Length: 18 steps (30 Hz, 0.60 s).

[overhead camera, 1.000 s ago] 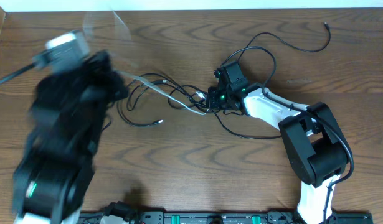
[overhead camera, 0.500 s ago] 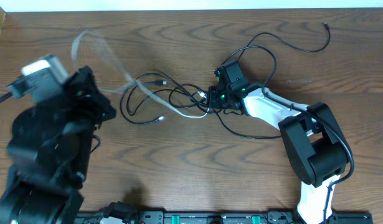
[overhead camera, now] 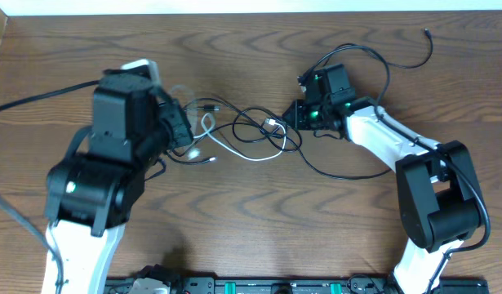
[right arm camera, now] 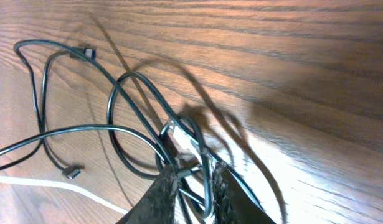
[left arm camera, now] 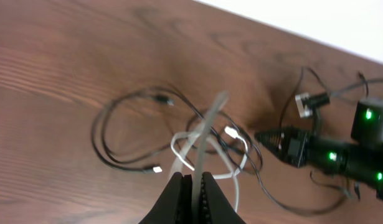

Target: Untangle cables

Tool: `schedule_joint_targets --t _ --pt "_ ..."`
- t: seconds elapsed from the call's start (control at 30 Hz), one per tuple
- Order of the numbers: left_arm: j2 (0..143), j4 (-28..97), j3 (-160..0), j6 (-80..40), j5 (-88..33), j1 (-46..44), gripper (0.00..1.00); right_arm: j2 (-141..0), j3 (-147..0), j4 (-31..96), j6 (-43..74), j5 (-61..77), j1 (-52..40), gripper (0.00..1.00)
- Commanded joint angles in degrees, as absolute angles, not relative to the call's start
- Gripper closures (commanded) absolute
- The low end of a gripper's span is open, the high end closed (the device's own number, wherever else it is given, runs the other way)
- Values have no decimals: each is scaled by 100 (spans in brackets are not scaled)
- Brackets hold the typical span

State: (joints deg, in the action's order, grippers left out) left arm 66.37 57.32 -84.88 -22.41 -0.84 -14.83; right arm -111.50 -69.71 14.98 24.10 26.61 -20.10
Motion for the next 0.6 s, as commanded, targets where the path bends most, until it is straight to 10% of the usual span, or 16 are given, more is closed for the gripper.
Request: schedule_joint_targets --t 0.0,0.57 --pt "7011 5817 -8508 -2163 -733 -1498 93 -11056 -7050 1503 1785 3334 -1916 79" --pt "8355 6357 -8449 -1868 -1413 -1973 93 -11059 -7048 2591 1957 2303 -2224 83"
